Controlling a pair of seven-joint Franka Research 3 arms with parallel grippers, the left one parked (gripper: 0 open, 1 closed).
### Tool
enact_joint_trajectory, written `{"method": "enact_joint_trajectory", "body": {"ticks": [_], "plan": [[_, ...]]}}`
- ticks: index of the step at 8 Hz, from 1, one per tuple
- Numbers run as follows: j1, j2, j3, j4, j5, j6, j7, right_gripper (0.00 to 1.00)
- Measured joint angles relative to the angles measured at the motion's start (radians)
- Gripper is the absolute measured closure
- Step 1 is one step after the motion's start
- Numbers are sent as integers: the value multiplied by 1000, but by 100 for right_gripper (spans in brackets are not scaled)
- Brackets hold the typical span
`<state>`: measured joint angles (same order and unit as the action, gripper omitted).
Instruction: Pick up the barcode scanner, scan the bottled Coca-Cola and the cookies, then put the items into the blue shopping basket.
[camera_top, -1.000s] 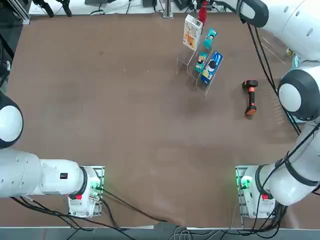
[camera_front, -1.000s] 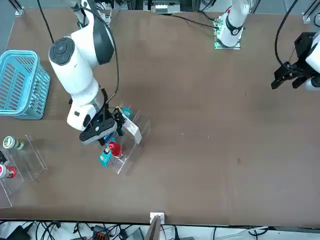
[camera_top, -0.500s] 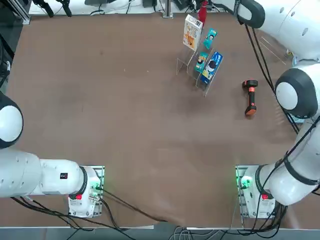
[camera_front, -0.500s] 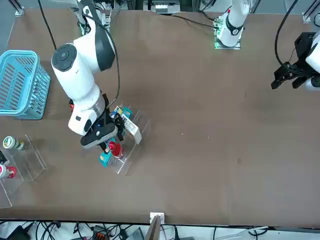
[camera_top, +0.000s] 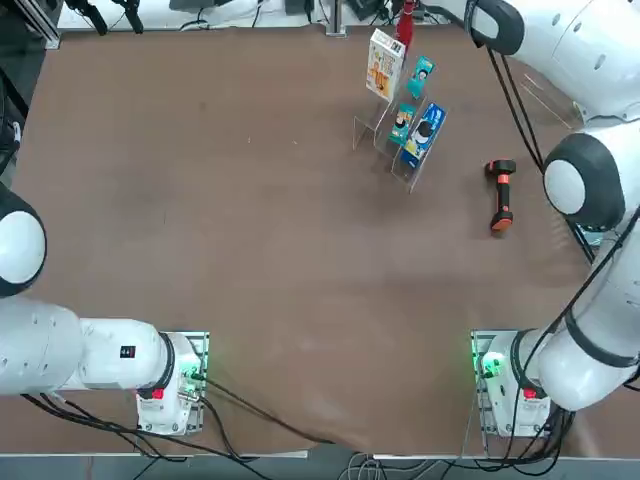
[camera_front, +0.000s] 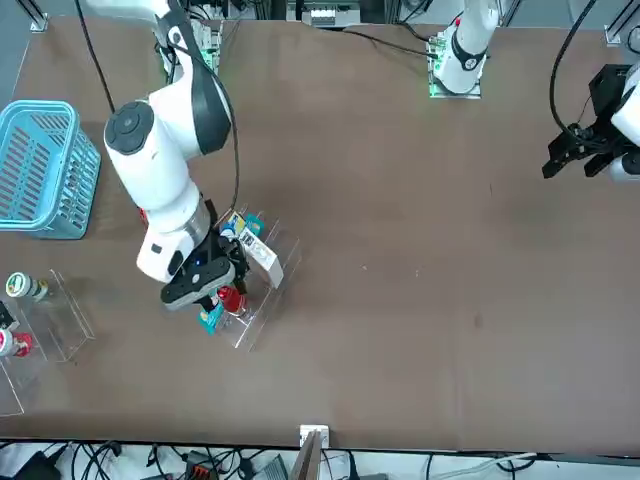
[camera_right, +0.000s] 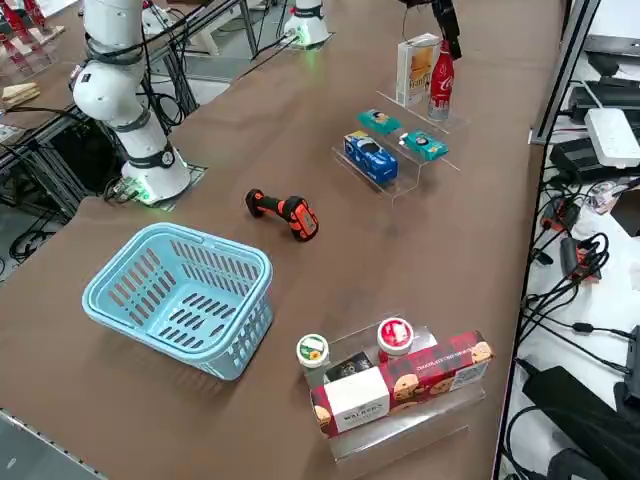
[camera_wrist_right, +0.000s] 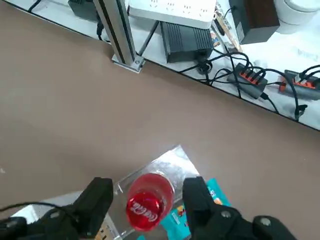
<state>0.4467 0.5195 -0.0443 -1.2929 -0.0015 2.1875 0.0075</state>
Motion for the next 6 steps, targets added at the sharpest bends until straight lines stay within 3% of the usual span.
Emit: {"method": "enact_joint_trajectory", "body": {"ticks": [6], "plan": [[0, 2, 1, 0, 4, -1, -5, 22]]}}
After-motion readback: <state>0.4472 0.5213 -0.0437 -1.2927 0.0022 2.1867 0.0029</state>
